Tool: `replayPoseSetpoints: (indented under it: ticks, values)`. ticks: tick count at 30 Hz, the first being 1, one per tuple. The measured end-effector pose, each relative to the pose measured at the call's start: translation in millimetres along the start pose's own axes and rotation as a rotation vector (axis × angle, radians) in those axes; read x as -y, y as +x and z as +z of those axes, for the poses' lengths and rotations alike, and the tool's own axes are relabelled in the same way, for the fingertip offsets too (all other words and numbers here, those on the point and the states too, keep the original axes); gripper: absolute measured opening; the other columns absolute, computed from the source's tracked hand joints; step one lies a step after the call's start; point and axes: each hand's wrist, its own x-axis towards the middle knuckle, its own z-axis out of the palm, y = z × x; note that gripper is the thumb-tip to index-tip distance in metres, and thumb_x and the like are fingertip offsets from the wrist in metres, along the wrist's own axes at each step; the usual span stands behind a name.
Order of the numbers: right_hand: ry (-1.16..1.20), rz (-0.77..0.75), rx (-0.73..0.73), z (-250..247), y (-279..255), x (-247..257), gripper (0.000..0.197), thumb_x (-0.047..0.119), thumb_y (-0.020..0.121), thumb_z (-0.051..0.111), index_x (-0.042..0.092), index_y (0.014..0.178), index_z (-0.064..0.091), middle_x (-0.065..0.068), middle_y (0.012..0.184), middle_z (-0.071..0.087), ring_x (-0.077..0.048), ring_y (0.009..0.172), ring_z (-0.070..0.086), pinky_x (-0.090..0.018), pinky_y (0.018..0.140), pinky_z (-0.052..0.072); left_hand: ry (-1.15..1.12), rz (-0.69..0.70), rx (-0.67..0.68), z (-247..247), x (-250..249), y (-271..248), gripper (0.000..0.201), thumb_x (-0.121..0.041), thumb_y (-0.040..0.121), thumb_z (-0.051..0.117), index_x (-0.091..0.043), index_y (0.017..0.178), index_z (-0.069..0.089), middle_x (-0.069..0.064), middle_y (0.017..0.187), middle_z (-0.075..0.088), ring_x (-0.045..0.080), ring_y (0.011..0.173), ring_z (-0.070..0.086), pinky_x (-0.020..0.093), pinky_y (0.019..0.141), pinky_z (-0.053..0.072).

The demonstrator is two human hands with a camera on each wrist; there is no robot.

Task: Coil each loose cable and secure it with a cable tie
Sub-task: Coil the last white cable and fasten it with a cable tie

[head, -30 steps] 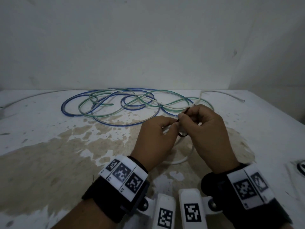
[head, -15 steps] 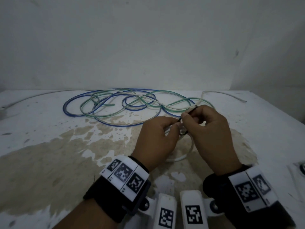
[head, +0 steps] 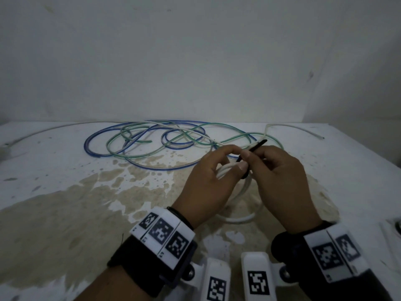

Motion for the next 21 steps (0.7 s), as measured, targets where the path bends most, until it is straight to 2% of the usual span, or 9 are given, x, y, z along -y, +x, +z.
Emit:
replayPoseSetpoints:
  ticks: [3, 6, 10, 13, 15, 17, 19, 21]
  values:
    - [-0.060, -0.079, 0.033, -2, 1, -3, 0.025, 0.030, 0.087, 0.054, 0.017, 0.072, 0.069, 0.012, 0.069, 0.062, 0.000, 0.074, 0.056, -0.008, 0.064, 0.035, 0.005, 0.015, -0.026, 1, 4, 0, 0.024, -0.039, 0.082, 0.058, -0.031, 0.104, 0.063, -0.010, 0.081, 0.050, 0.009, 0.079, 0.053, 0.021, 0.070, 0.038]
    - [-0.081, -0.142, 0.040, -2, 1, -5, 0.017, 0.024, 0.087, 0.057, 0.021, 0.077, 0.071, 0.017, 0.072, 0.059, 0.005, 0.076, 0.055, -0.005, 0.068, 0.035, -0.017, 0.019, -0.058, 1, 7, 1, 0.024, -0.035, 0.080, 0.061, -0.032, 0.103, 0.063, -0.013, 0.080, 0.049, 0.014, 0.079, 0.056, 0.027, 0.073, 0.045]
    - [-0.037, -0.200, -0.005, -6, 1, -1, 0.009, 0.019, 0.083, 0.063, 0.026, 0.081, 0.069, 0.019, 0.074, 0.060, 0.004, 0.077, 0.058, -0.003, 0.068, 0.037, -0.061, 0.025, -0.076, 2, 4, 0, 0.023, -0.032, 0.078, 0.063, -0.032, 0.101, 0.067, -0.019, 0.083, 0.053, 0.016, 0.086, 0.061, 0.033, 0.079, 0.050]
    - [-0.019, -0.247, -0.021, -7, 1, 1, 0.017, 0.012, 0.082, 0.066, 0.028, 0.079, 0.062, 0.021, 0.074, 0.057, 0.009, 0.076, 0.055, -0.001, 0.068, 0.036, -0.067, 0.028, -0.090, 2, 4, 0, 0.021, -0.029, 0.076, 0.064, -0.033, 0.097, 0.067, -0.025, 0.083, 0.054, 0.009, 0.082, 0.060, 0.026, 0.075, 0.048]
    - [-0.040, -0.301, -0.005, -5, 1, 3, 0.020, 0.010, 0.082, 0.066, 0.029, 0.080, 0.059, 0.020, 0.075, 0.055, 0.010, 0.075, 0.053, -0.002, 0.071, 0.035, -0.058, 0.026, -0.088, 2, 6, 0, 0.022, -0.030, 0.075, 0.064, -0.035, 0.097, 0.066, -0.022, 0.082, 0.053, 0.009, 0.079, 0.058, 0.024, 0.073, 0.043]
    - [-0.052, -0.354, -0.049, -7, 1, 5, 0.016, 0.007, 0.084, 0.065, 0.023, 0.080, 0.062, 0.012, 0.076, 0.056, 0.005, 0.076, 0.051, -0.005, 0.076, 0.036, -0.057, 0.022, -0.087, 1, 6, 0, 0.021, -0.033, 0.074, 0.065, -0.041, 0.093, 0.064, -0.022, 0.081, 0.053, 0.007, 0.077, 0.055, 0.023, 0.072, 0.042]
    - [-0.038, -0.373, -0.161, -13, 0, 11, 0.007, 0.006, 0.085, 0.065, 0.010, 0.079, 0.067, 0.004, 0.078, 0.059, -0.001, 0.078, 0.052, -0.007, 0.078, 0.036, -0.082, 0.024, -0.097, 2, 2, -1, 0.020, -0.030, 0.073, 0.066, -0.045, 0.088, 0.064, -0.024, 0.081, 0.056, 0.003, 0.076, 0.055, 0.021, 0.071, 0.043]
    - [-0.037, -0.381, -0.248, -18, -1, 17, 0.008, 0.006, 0.087, 0.064, 0.006, 0.080, 0.066, 0.000, 0.079, 0.059, -0.002, 0.078, 0.051, -0.007, 0.078, 0.036, -0.103, 0.040, -0.107, 3, -2, 0, 0.021, -0.027, 0.075, 0.066, -0.045, 0.086, 0.065, -0.016, 0.086, 0.062, 0.003, 0.078, 0.058, 0.022, 0.074, 0.047]
